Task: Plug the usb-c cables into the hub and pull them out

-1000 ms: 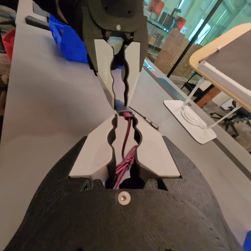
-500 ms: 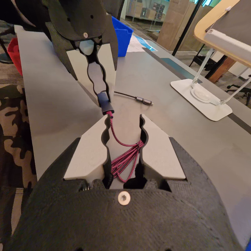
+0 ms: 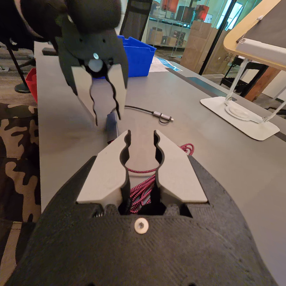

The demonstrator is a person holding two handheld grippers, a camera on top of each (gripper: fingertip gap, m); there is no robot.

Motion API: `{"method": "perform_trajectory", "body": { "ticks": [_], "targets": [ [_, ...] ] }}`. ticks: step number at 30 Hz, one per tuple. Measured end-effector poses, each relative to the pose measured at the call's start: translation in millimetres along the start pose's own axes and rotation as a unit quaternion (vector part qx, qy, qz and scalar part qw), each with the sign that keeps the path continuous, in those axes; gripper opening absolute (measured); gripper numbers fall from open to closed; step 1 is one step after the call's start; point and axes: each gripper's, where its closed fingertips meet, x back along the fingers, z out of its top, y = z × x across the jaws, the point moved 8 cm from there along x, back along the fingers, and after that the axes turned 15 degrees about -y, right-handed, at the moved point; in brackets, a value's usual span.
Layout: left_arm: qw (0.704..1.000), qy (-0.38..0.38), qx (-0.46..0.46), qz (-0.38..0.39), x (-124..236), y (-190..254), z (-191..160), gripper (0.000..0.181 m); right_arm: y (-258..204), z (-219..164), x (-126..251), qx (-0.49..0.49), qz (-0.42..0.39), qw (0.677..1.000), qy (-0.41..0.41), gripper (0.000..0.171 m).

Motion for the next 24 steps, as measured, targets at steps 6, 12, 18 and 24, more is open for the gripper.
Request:
{"method": "perform_trajectory", "body": {
  "ticks": [6,12,18,24],
  "targets": [
    [0.997,0.027,0.056,0.052,62,16,-71,0.053,6,-2,8,-0.006,-0.003,1.000,0.018,0.025],
    [0.972,-0.133,0.149,0.121,103,-3,-248,0.031,9,-3,8,-0.008,-0.008,1.000,0.018,0.024],
    [0.946,-0.308,0.093,0.019,58,-24,-362,0.019,9,-1,4,0.000,-0.018,1.000,0.015,0.022],
    [0.916,-0.394,0.008,-0.079,13,-21,-382,0.018,7,-2,7,-0.002,-0.019,1.000,0.020,0.021]
  ]
}}
